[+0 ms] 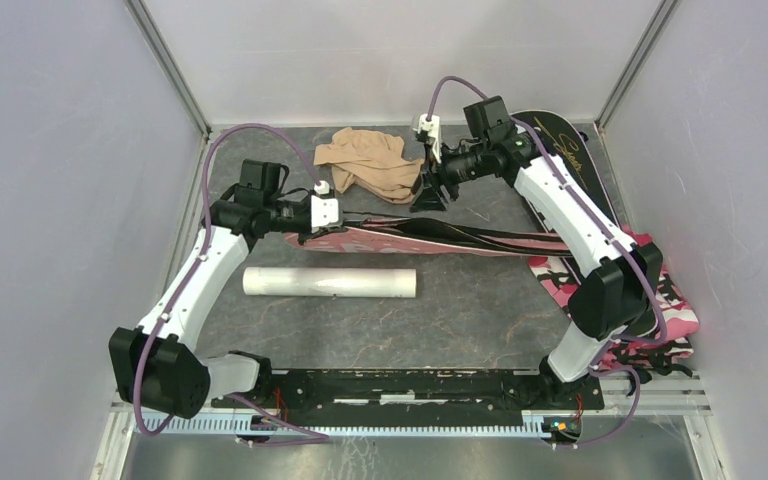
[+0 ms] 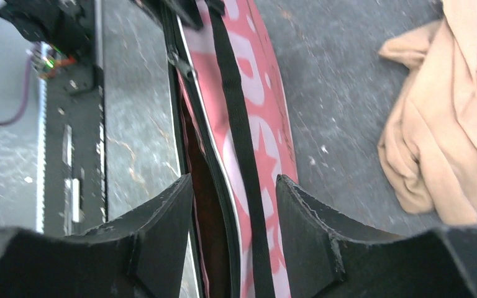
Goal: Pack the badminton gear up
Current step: Zip the racket bag at the center of the board.
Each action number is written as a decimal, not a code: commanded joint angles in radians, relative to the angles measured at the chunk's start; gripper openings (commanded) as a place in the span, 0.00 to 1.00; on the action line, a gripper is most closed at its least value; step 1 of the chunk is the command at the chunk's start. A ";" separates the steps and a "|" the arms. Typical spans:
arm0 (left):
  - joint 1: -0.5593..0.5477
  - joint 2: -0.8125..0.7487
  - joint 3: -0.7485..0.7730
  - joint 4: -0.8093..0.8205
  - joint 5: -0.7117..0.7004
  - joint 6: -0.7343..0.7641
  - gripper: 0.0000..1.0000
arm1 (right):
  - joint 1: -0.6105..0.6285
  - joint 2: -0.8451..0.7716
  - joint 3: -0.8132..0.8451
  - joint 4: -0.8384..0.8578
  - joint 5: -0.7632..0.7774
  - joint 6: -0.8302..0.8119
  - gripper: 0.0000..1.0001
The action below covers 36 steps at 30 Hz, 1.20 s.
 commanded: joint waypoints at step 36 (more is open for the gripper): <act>-0.001 -0.056 -0.016 0.110 0.111 0.053 0.02 | 0.225 0.141 0.065 0.179 -0.064 -0.032 0.44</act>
